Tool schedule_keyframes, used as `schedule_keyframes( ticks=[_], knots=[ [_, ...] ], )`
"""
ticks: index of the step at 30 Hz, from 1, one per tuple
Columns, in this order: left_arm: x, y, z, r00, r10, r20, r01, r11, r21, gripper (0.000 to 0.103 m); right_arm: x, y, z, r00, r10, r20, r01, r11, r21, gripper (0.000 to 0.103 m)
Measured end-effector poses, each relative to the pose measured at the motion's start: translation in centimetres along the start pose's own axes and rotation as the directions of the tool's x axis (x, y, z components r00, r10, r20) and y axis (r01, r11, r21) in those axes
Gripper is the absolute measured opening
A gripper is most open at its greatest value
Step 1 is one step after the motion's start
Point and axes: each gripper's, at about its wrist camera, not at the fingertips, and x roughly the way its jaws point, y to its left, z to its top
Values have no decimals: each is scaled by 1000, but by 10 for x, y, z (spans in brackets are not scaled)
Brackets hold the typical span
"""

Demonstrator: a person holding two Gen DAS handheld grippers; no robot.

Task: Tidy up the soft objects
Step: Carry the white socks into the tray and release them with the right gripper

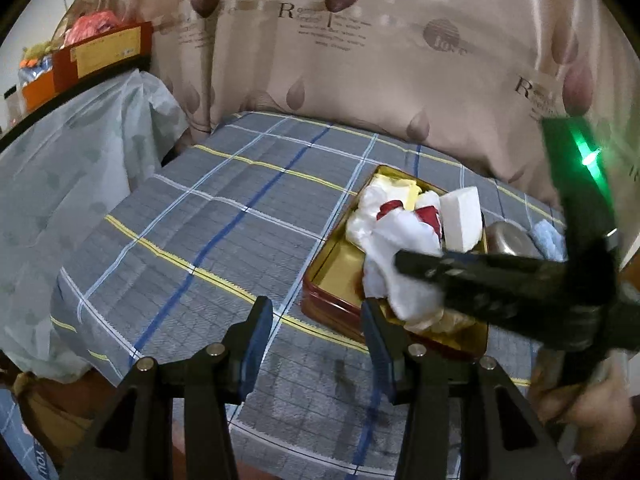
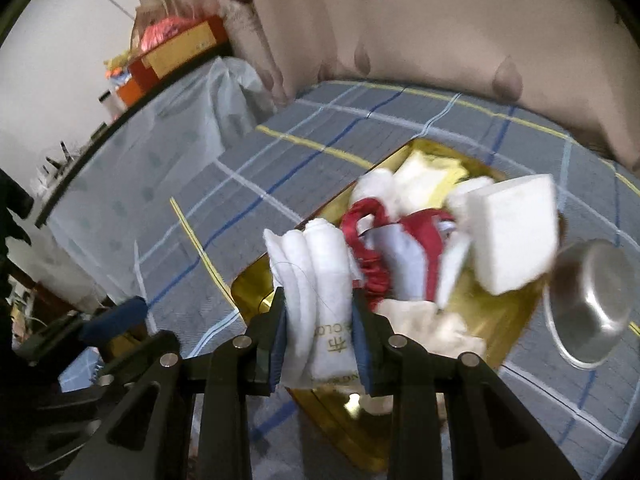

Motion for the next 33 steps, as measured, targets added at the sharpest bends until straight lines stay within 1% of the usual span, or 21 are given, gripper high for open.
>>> schedule_keyframes(
  ticks=[4, 7, 13, 19, 22, 25, 26, 27, 29, 33],
  knots=[
    [6, 5, 1, 1000, -2, -24, 2, 1000, -19, 47, 21, 4, 1, 1000, -13, -18, 13, 1000, -6, 28],
    [9, 6, 0, 999, 9, -32, -10, 1000, -16, 47, 33, 7, 2, 999, -25, -31, 25, 1000, -13, 28],
    [19, 9, -3, 998, 21, -65, -22, 1000, -17, 47, 48, 12, 2, 998, -39, -40, 38, 999, -26, 30],
    [24, 9, -4, 996, 35, -79, -35, 999, -8, 47, 53, 15, 1, 998, -48, -32, 47, 998, -39, 36],
    [25, 10, -5, 996, 40, -84, -41, 999, -7, 47, 51, 17, 1, 998, -58, -15, 57, 997, -48, 40],
    [26, 9, -5, 995, 45, -86, -45, 999, -3, 47, 48, 17, 1, 998, -61, -2, 60, 997, -51, 46],
    [26, 9, -5, 995, 47, -89, -47, 999, 0, 47, 46, 18, 1, 998, -59, 8, 59, 997, -51, 54],
    [27, 9, -5, 995, 49, -91, -49, 999, 2, 47, 44, 18, 1, 998, -60, 17, 60, 997, -52, 65],
    [28, 7, -6, 994, 56, -95, -55, 998, 10, 47, 37, 18, 0, 997, -58, 44, 61, 997, -55, 74],
    [29, 5, -8, 993, 66, -96, -64, 998, 25, 47, 20, 16, -1, 992, -34, 119, 40, 998, -48, 75]
  ],
)
